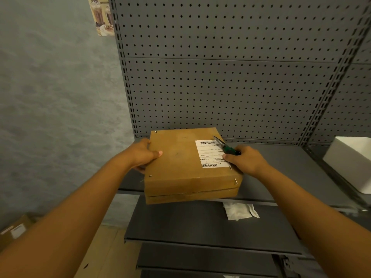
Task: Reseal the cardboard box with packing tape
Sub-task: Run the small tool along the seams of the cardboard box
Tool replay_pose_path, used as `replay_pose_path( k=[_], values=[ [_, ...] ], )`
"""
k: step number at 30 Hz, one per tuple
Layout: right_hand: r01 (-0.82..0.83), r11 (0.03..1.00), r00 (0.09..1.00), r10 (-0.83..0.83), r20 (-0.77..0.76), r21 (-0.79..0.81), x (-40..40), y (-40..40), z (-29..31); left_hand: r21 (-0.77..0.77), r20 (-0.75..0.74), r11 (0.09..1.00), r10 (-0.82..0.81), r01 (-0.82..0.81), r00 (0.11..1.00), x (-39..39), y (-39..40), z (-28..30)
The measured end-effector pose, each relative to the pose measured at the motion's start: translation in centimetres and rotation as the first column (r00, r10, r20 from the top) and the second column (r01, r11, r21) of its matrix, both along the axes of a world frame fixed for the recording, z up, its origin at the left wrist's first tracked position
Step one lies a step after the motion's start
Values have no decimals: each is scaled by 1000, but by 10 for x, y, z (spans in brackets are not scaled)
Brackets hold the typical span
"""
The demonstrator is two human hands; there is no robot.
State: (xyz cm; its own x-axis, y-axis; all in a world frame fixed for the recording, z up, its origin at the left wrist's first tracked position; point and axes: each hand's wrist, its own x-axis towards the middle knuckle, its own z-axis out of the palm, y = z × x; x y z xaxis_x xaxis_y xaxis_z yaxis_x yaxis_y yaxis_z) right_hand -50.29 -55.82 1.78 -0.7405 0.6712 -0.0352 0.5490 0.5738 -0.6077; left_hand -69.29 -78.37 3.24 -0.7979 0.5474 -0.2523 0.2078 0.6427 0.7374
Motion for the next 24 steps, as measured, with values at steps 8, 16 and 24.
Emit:
replay_pose_path(
  k=[8,16,24],
  values=[
    [-10,1000,999,8,-46,-28,-1,3,-3,-14,26,1000,-19,19,999,1,-4,-4],
    [-21,998,997,16,-81,-57,-13,5,-1,-28,71,1000,-3,5,997,5,-6,2],
    [-43,980,997,29,-76,-193,-34,6,1,-294,-223,955,-24,-44,974,-1,-10,5]
  ],
)
